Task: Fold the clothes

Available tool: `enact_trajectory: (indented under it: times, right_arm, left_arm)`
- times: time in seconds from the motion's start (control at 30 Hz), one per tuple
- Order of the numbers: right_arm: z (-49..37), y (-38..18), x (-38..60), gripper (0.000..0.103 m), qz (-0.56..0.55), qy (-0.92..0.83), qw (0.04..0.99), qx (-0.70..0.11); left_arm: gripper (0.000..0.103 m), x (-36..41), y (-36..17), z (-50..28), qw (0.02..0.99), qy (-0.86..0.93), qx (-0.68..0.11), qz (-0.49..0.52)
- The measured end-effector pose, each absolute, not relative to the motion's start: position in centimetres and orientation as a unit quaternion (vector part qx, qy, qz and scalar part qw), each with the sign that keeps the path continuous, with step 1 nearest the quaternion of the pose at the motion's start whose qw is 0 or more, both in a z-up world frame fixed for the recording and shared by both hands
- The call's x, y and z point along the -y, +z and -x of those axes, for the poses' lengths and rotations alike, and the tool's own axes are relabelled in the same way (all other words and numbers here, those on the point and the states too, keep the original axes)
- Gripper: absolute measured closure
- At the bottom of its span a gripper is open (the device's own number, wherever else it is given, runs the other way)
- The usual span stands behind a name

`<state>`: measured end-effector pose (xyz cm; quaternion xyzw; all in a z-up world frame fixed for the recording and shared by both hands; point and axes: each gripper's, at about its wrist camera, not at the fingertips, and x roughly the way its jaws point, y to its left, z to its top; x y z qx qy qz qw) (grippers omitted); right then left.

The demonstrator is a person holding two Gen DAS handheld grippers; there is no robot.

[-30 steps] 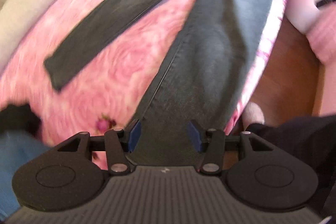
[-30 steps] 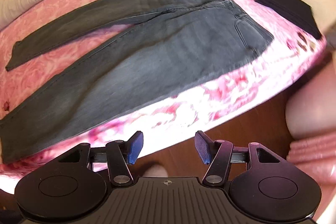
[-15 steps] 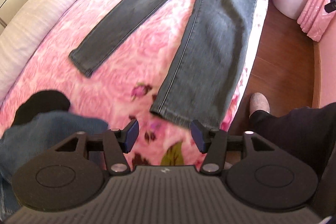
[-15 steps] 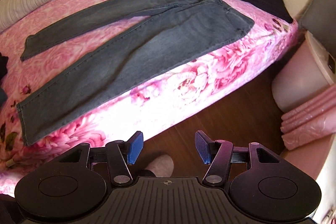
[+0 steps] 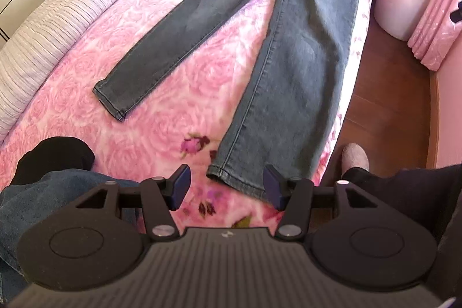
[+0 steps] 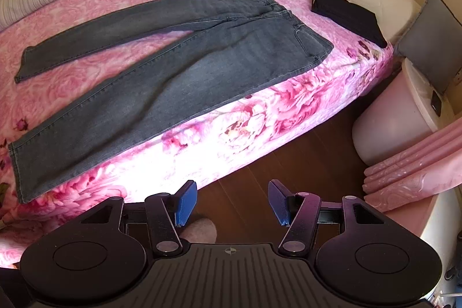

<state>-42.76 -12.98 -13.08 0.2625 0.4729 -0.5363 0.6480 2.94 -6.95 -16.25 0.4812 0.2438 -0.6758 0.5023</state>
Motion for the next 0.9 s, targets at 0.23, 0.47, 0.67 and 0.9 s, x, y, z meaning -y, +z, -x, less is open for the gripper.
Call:
enact_trajectory:
  times: [0.23, 0.47, 0.67, 0.9]
  right_arm:
    - [43.3, -13.5, 13.3, 0.044, -0.265, -0.533, 0.646, -0.477]
    - [44.7, -13.7, 13.2, 0.044, -0.222, -0.535, 0.642, -0.502]
    - [48.8, -14.9, 18.5, 0.038, -0.148, -0.52, 0.645, -0.54]
    - [54.7, -16.9, 30.3, 0.031, -0.107, -0.459, 0.682, -0.559]
  left_arm:
    - [0.05, 6.6, -17.7, -0.5, 0.458, -0.695, -0.153, -0.533]
    - [0.05, 7.3, -20.4, 5.4, 0.37, -0.739, -0.078, -0.557]
    - [0.05, 8.1, -24.5, 12.8, 0.318, -0.747, 0.01, -0.584]
    - [0.052, 12.4, -28.5, 19.8, 0.381, -0.701, -0.074, -0.599]
